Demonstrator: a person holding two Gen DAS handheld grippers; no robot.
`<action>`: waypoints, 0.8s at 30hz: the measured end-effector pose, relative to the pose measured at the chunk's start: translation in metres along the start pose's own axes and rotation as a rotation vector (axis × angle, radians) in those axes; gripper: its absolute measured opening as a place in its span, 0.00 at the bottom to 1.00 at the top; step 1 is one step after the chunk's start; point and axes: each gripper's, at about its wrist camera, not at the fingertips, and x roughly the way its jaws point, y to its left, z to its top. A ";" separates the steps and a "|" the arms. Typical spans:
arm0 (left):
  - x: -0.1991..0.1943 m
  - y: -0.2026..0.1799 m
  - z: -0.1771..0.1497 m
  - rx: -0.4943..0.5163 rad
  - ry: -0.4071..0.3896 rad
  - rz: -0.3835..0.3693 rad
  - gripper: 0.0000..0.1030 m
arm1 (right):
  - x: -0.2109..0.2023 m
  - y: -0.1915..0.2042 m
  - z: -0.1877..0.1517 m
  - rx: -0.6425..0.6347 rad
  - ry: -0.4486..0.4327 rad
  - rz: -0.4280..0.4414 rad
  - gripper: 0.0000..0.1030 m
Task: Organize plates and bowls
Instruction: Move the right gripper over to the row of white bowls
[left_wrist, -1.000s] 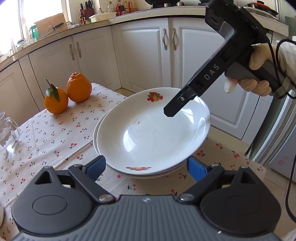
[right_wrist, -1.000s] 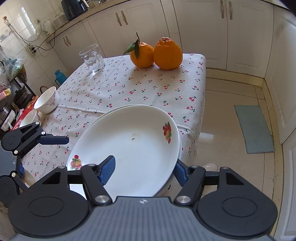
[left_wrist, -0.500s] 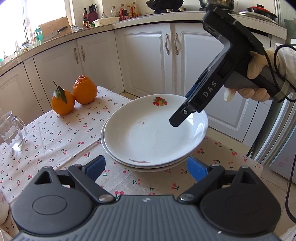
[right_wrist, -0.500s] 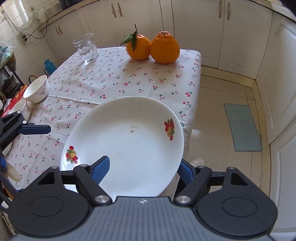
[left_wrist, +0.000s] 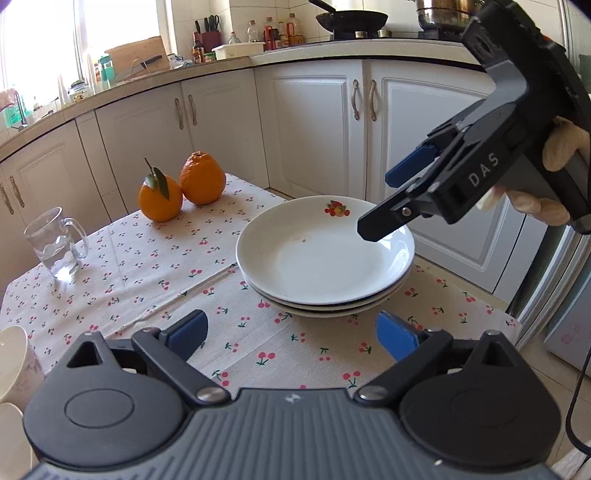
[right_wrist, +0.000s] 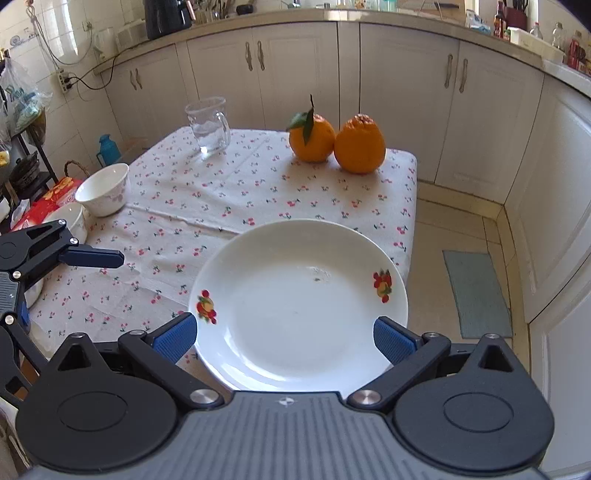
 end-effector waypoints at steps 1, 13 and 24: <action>-0.004 0.002 -0.002 -0.006 -0.001 0.007 0.95 | -0.004 0.007 0.000 -0.007 -0.024 -0.008 1.00; -0.063 0.032 -0.042 -0.063 -0.007 0.126 0.95 | -0.011 0.108 0.000 -0.141 -0.137 -0.061 1.00; -0.111 0.056 -0.093 -0.166 -0.021 0.190 0.95 | 0.003 0.184 -0.011 -0.166 -0.190 -0.022 1.00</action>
